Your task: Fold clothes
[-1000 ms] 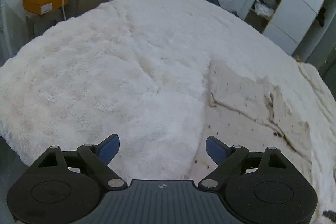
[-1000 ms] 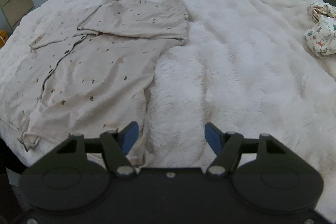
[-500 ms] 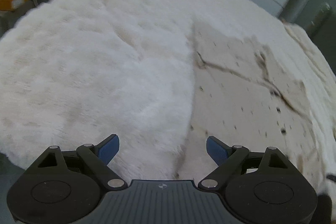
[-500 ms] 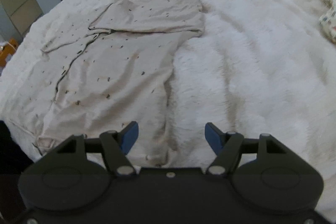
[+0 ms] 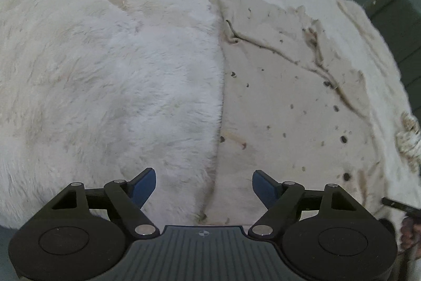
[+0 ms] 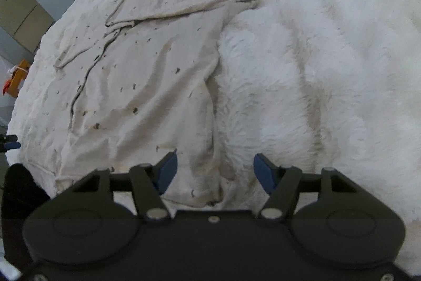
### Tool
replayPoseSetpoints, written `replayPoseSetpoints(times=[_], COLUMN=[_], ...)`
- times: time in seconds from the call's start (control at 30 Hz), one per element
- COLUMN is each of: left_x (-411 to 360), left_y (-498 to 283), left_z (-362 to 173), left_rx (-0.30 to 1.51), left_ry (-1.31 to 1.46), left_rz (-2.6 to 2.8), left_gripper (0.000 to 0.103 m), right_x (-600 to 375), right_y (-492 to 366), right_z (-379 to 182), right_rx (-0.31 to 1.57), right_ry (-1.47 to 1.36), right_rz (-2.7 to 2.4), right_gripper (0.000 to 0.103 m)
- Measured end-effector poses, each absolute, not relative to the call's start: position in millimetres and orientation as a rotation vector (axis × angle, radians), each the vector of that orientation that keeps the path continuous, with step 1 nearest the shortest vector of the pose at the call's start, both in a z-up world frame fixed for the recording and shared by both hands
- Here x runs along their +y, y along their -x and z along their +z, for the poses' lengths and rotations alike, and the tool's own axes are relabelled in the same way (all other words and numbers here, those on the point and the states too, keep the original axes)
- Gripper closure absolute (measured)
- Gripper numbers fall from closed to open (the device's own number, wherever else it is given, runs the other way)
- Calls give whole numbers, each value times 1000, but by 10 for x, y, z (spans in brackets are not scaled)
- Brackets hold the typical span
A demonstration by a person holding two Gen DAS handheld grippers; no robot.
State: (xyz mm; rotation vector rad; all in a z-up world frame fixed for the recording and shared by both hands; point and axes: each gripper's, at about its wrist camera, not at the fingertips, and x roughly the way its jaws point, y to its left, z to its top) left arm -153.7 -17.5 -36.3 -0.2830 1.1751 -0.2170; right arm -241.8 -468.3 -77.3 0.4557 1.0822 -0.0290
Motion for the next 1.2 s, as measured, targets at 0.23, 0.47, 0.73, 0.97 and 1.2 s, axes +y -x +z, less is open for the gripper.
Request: replayPoseSetpoints(times=[0.23, 0.47, 0.73, 0.97, 1.2], left_x=[-210, -189, -219, -230, -143], left_y=[1459, 1473, 1501, 1542, 1539], left_z=[-516, -570, -541, -560, -585], left_rx=[1200, 1206, 1192, 1191, 1178], left_ry=[333, 387, 379, 388, 476], left_rz=[-168, -182, -187, -186, -178], left_gripper=[28, 28, 28, 28, 28], right_x=[-4627, -4470, -4695, -4840, -4983], right_y=[2382, 2527, 2513, 2502, 2964], right_z=[-867, -805, -669, -1043, -818], right_rx=[1125, 1247, 1178, 1204, 1024], right_ry=[-418, -268, -317, -520, -810], right_rz=[-33, 115, 64, 92, 145], right_gripper=[67, 85, 84, 102, 103])
